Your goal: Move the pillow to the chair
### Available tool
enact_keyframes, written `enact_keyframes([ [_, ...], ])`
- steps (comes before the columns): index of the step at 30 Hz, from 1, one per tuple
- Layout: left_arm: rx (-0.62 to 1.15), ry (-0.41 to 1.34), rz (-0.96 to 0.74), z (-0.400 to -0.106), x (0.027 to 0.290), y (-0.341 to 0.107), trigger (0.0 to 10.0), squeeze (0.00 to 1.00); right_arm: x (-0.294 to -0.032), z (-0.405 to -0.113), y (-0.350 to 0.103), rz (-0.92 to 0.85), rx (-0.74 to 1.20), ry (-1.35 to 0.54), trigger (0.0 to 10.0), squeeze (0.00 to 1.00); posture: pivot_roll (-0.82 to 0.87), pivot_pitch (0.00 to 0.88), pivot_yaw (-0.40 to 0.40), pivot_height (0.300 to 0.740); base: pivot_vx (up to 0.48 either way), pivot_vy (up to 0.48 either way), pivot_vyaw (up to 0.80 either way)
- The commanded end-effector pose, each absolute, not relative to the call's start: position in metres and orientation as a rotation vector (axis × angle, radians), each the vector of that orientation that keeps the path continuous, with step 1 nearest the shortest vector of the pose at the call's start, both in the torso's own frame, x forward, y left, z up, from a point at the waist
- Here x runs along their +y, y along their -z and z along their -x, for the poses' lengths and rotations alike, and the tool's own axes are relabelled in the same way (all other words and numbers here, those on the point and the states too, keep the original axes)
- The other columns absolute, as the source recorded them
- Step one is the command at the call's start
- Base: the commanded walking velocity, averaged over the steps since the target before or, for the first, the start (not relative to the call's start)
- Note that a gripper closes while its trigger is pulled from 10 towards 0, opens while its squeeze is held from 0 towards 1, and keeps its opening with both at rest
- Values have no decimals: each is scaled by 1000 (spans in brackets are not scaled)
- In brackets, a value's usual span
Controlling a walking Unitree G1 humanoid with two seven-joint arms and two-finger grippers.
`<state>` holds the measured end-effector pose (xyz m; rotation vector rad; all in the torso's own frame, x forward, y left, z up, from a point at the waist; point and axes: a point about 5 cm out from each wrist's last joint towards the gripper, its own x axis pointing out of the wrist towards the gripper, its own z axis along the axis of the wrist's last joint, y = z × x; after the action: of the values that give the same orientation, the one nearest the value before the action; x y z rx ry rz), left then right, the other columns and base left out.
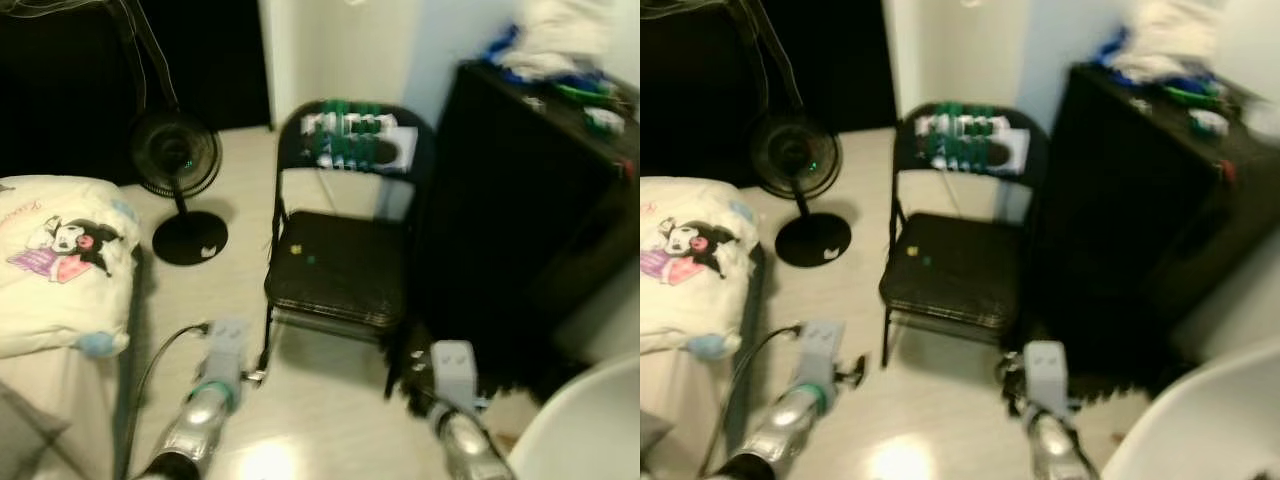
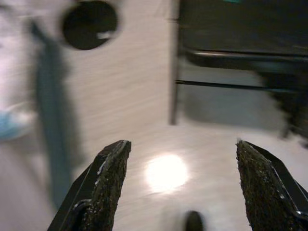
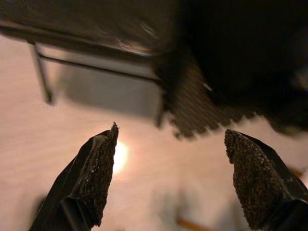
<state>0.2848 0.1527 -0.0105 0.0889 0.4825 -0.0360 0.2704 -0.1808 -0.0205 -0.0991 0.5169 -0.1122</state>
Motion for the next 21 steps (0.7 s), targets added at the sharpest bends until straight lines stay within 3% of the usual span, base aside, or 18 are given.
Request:
enact_keyframes([
  [1, 496, 34, -75, -282, 152, 13, 10000, 0, -181, -260, 30, 95, 570, 117, 10000, 0, 9, 0, 31, 740, 0, 0, 800],
  [13, 470, 14, -76, -286, 148, 9, 10000, 0, -184, -255, 34, 122, 600, 65, 10000, 0, 83, 0, -121, 740, 0, 0, 800],
  [21, 480, 7, -74, -281, 151, 13, 10000, 0, -180, -260, 31, 120, 592, 52, 10000, 0, 52, 0, -122, 740, 0, 0, 800],
])
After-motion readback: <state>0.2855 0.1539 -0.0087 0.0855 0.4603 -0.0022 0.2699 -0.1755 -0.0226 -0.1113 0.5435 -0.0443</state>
